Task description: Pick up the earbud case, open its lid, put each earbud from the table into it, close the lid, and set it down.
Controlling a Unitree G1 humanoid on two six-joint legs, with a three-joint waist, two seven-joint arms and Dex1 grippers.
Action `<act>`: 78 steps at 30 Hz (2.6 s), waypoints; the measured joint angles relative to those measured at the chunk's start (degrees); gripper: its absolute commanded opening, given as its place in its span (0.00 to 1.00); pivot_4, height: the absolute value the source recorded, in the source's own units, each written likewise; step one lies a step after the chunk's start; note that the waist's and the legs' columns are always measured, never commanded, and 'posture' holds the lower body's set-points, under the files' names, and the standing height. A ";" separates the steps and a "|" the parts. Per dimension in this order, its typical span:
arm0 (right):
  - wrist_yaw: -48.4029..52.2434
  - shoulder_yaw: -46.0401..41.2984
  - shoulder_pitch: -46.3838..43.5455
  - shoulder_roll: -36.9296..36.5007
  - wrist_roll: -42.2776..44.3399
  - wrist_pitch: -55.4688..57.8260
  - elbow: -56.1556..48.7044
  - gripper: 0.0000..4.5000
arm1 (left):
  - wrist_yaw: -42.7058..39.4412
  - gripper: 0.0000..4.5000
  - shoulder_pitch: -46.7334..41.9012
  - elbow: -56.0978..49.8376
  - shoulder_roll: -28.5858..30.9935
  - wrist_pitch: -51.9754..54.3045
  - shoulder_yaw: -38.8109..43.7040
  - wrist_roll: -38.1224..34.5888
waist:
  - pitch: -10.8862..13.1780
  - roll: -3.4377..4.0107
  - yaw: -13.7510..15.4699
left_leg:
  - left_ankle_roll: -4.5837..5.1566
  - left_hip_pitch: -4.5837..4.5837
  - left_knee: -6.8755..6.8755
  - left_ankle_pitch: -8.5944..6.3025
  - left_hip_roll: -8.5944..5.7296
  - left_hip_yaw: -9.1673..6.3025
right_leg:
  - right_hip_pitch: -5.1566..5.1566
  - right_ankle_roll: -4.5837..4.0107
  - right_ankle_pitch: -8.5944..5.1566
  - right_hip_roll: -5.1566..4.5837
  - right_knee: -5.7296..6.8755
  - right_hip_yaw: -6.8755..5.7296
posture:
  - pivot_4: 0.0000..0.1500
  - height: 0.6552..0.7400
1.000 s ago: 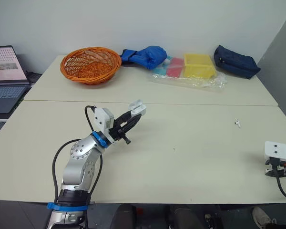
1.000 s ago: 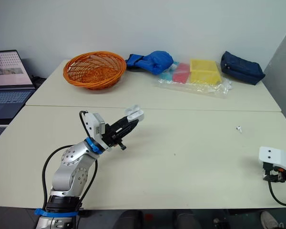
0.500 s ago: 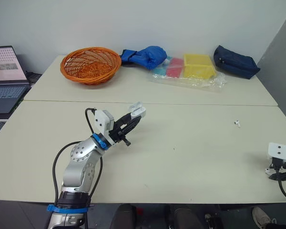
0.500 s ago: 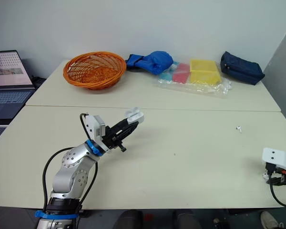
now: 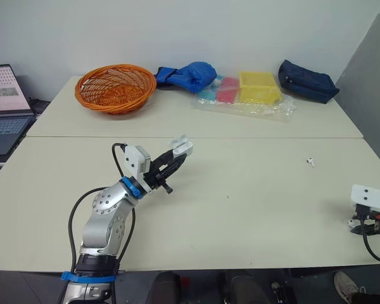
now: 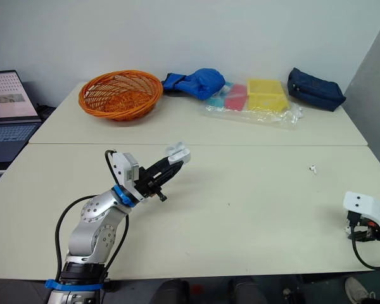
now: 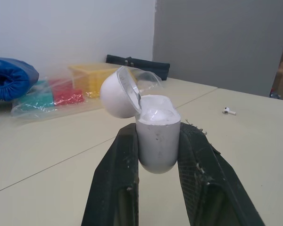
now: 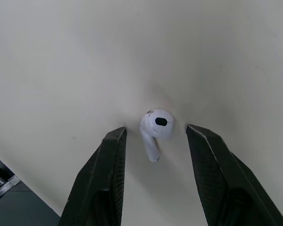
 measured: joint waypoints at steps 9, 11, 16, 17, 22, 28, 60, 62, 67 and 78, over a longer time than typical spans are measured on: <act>0.75 0.64 -1.42 0.65 -0.03 0.88 -0.09 0.45 | -0.03 0.17 -0.01 0.01 0.02 0.00 0.00 0.00 | 0.00 0.00 0.03 | 0.00 0.01 0.00 0.00 0.00 0.00 | 0.00 0.00 0.00 0.00 0.02 0.00 | 1.00 1.00; 0.81 0.64 -1.42 0.66 -0.01 1.05 -0.16 0.45 | -0.03 0.17 -0.02 0.01 0.02 0.00 0.00 0.00 | 0.00 0.00 0.03 | 0.00 0.01 0.00 0.00 0.00 0.02 | 0.00 0.00 0.00 0.00 0.01 0.02 | 1.00 1.00; 1.11 0.76 -1.41 0.69 -0.01 1.40 -0.99 0.45 | -0.04 0.17 -0.01 0.01 0.02 0.00 0.00 0.00 | 0.00 0.00 0.03 | 0.00 0.01 -0.01 0.00 0.00 0.01 | 0.00 -0.01 -0.01 0.00 0.01 0.00 | 1.00 1.00; 1.11 0.76 -1.40 0.69 -0.02 1.38 -0.98 0.45 | -0.04 0.17 -0.01 0.01 0.02 0.00 0.00 0.00 | 0.00 0.00 0.03 | 0.00 0.01 -0.01 0.00 0.00 0.01 | 0.00 -0.02 -0.01 0.00 0.01 0.01 | 1.00 1.00; 1.09 0.77 -1.35 0.68 -0.15 0.80 -0.23 0.45 | -0.02 0.17 -0.02 0.01 0.08 0.00 0.00 0.01 | 0.00 0.00 0.07 | 0.00 0.01 -0.01 0.00 0.00 0.01 | 0.01 -0.04 -0.02 -0.01 0.00 0.00 | 1.00 1.00; 1.11 0.96 -1.51 0.68 -0.32 -0.07 0.92 0.45 | 0.00 0.17 -0.02 0.01 0.50 0.00 0.00 0.01 | 0.00 0.00 0.15 | 0.00 0.01 0.01 0.00 -0.02 0.01 | 0.05 -0.25 -0.15 -0.03 -0.02 0.01 | 1.00 1.00; -39.31 -9.76 -32.87 62.71 29.50 31.67 -34.72 0.09 | 0.01 0.17 -6.91 5.92 -5.96 -5.61 -3.33 0.70 | 0.06 0.01 0.51 | -0.03 -0.72 -0.03 0.00 0.08 -0.31 | -0.61 -0.07 0.02 0.21 0.14 -0.06 | 1.00 1.00; -42.60 -9.64 -33.10 64.84 30.41 31.41 -35.56 0.09 | -0.04 0.17 -7.33 6.47 -5.98 -6.37 -3.26 0.69 | 0.06 0.00 0.96 | -0.03 -0.92 0.00 0.00 0.06 -0.30 | -0.70 -0.16 0.10 0.02 0.11 -0.12 | 1.00 1.00; -49.42 -6.71 -32.66 71.45 30.00 28.64 -34.41 0.09 | -0.29 0.17 -9.79 8.49 -5.60 -7.20 -3.23 0.86 | 0.05 -0.01 0.64 | -0.02 -0.93 0.01 0.00 0.00 -0.18 | -0.75 -0.15 0.18 -0.07 0.08 -0.09 | 1.00 1.00; -51.65 -2.29 -29.22 70.91 29.38 27.17 -32.28 0.09 | -1.16 0.17 -10.49 9.17 -5.34 -7.50 -3.02 0.79 | 0.05 -0.01 0.11 | -0.01 -0.88 0.00 0.01 0.05 -0.23 | -0.75 0.02 0.06 0.15 0.12 -0.12 | 1.00 1.00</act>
